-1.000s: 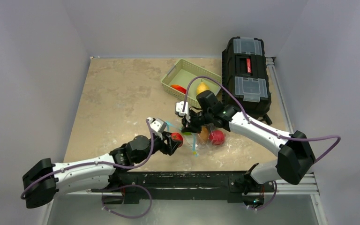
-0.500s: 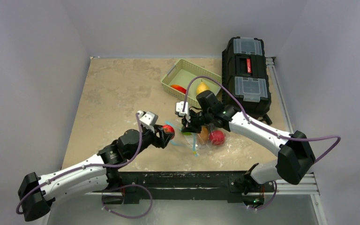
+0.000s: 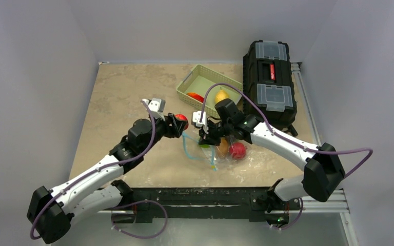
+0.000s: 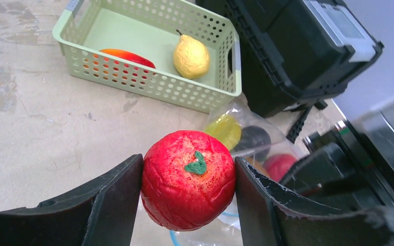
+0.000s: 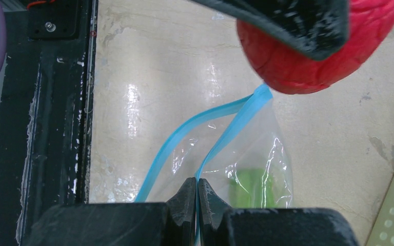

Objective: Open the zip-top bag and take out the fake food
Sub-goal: Place the fake fruit in the bin.

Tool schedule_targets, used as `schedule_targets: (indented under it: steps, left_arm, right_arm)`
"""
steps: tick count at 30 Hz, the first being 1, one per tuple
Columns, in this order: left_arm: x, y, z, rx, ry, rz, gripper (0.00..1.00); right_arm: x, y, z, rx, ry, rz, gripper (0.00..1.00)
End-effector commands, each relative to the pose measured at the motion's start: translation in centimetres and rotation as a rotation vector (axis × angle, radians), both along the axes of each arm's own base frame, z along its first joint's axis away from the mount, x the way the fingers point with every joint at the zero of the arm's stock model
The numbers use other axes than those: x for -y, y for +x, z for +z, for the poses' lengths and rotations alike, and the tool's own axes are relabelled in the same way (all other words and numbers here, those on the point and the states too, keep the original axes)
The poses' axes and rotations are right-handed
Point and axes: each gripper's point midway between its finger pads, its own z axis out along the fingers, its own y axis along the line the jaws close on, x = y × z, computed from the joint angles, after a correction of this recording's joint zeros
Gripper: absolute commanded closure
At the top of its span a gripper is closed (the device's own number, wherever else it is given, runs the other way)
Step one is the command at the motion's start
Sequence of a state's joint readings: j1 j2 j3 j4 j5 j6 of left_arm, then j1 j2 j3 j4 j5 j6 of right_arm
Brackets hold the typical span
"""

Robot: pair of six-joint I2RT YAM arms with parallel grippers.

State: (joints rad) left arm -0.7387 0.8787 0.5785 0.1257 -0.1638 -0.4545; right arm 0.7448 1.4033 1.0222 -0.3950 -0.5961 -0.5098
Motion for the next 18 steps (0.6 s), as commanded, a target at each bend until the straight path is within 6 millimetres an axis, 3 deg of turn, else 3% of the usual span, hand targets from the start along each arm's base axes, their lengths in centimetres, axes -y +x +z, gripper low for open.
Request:
schedule_targets:
  steps: [1, 11, 18]
  left_arm:
    - [0.2, 2.3, 3.2, 0.020, -0.150, 0.030, 1.00]
    - [-0.3, 7.7, 3.2, -0.080, -0.260, 0.158, 1.00]
    - [1.1, 11.6, 2.5, -0.203, -0.262, 0.193, 1.00]
  right_arm:
    - [-0.4, 0.1, 1.2, 0.027, 0.043, 0.020, 1.00]
    - [-0.3, 0.2, 1.2, 0.028, 0.041, 0.020, 1.00]
    - [-0.4, 0.2, 1.1, 0.029, 0.040, 0.020, 1.00]
